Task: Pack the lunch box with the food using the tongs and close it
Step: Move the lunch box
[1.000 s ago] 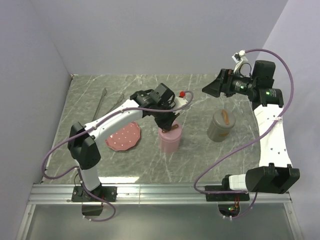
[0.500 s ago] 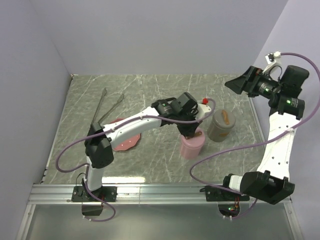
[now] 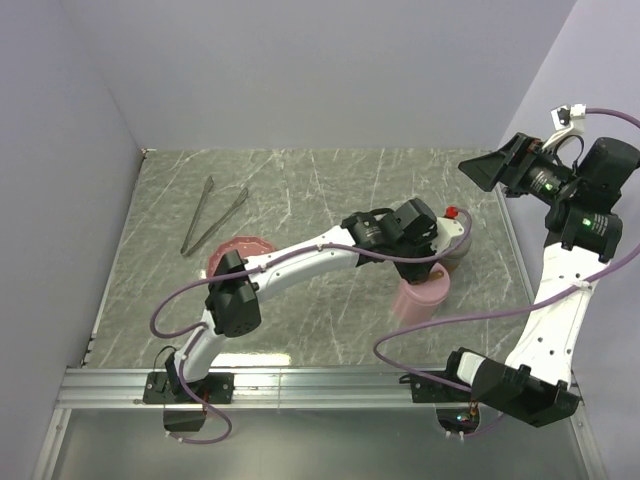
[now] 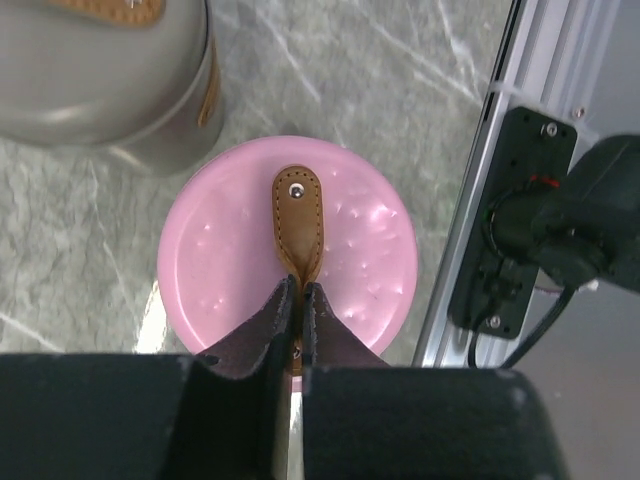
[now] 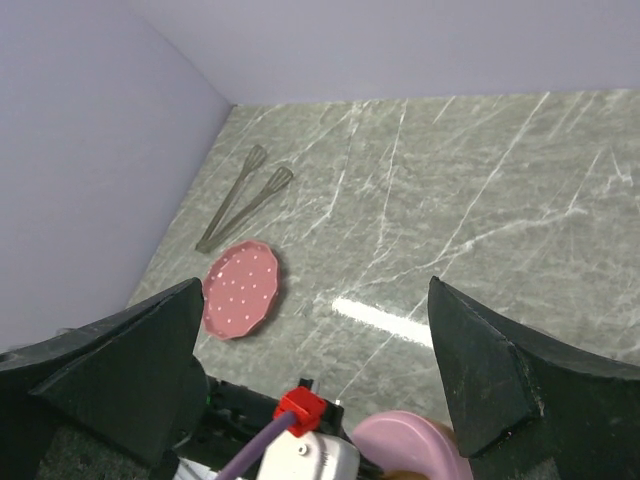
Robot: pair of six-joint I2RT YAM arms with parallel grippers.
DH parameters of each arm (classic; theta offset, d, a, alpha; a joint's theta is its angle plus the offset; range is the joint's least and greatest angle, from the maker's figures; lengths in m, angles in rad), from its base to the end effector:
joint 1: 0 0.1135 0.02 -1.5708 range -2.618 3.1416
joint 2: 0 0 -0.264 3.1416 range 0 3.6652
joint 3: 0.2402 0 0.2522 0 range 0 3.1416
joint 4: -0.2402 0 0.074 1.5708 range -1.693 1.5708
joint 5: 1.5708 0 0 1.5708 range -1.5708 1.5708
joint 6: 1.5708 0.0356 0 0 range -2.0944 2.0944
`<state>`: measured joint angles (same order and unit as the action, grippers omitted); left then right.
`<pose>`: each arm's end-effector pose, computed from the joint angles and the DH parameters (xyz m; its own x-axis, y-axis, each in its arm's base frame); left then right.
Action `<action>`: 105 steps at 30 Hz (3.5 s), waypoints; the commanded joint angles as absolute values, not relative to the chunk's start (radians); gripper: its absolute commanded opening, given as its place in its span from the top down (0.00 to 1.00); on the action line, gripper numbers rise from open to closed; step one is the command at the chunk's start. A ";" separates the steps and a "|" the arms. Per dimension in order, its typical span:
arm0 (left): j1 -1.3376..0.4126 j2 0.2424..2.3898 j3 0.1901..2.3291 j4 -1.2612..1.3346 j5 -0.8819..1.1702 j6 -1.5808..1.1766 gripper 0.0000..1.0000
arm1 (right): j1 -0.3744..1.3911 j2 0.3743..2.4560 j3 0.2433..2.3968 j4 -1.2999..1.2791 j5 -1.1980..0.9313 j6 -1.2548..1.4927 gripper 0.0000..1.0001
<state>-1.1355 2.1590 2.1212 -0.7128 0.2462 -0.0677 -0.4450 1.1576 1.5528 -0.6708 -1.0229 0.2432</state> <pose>0.2000 -0.4506 0.3098 -0.3515 0.6003 -0.7184 0.9329 0.2886 -0.2153 0.1990 -0.0613 0.4798 -0.3629 0.3121 -0.8780 -0.4428 0.7713 0.4572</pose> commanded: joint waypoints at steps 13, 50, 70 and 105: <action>-1.187 2.361 2.212 -0.718 0.198 -0.063 0.88 | -0.459 1.121 1.629 -0.646 -1.065 0.224 0.00; -1.123 2.134 2.263 -0.577 0.195 -0.066 0.45 | -0.460 1.081 1.675 -0.679 -1.091 0.172 0.00; -0.875 1.777 1.847 -0.535 0.432 -0.219 0.47 | -0.448 1.155 1.847 -1.442 -0.865 -0.699 0.00; -0.436 1.506 1.572 -0.592 0.548 -0.218 0.44 | 0.707 1.213 1.100 -1.075 0.122 -0.774 0.03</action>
